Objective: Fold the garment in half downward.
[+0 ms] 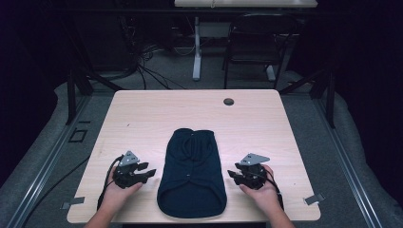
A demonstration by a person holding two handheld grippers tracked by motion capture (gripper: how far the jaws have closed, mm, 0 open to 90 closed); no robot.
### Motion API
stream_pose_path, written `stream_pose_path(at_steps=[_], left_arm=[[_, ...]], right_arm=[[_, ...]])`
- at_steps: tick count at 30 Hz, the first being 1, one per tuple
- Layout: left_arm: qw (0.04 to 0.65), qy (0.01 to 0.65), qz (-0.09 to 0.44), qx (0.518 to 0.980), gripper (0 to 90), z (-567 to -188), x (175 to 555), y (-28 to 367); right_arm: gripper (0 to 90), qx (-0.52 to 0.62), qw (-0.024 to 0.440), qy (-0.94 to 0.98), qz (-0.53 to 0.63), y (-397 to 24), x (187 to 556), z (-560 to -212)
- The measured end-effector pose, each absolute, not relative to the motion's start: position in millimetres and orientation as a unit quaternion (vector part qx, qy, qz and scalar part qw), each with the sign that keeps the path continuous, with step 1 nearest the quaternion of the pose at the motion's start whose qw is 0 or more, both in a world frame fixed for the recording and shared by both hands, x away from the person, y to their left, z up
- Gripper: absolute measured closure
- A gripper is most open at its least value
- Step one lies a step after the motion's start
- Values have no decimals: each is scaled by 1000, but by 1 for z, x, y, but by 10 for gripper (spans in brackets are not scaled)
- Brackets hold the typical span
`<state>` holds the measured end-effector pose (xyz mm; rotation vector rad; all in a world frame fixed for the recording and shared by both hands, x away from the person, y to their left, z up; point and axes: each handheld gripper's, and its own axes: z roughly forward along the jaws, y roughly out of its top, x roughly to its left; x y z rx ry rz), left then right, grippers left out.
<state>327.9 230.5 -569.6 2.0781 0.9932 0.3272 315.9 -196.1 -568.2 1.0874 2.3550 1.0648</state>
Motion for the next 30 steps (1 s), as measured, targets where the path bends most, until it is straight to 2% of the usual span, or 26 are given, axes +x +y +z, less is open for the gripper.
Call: stream_pose_path(at_steps=[9,12,15,22,30], left_arm=[[403,397,125,815,515,-562,335,226],[403,389,113,821,574,-560,338,224],[396,386,112,826,592,-559,341,221],[396,381,100,829,619,-553,352,212],[373,352,111,851,625,-535,377,189]], right_arm=[[549,372,159,837,368,-198,318,-564],[568,362,159,845,359,-195,321,-558],[598,360,153,846,363,-191,325,-552],[617,349,148,856,352,-184,334,-543],[625,322,147,872,337,-169,353,-527]])
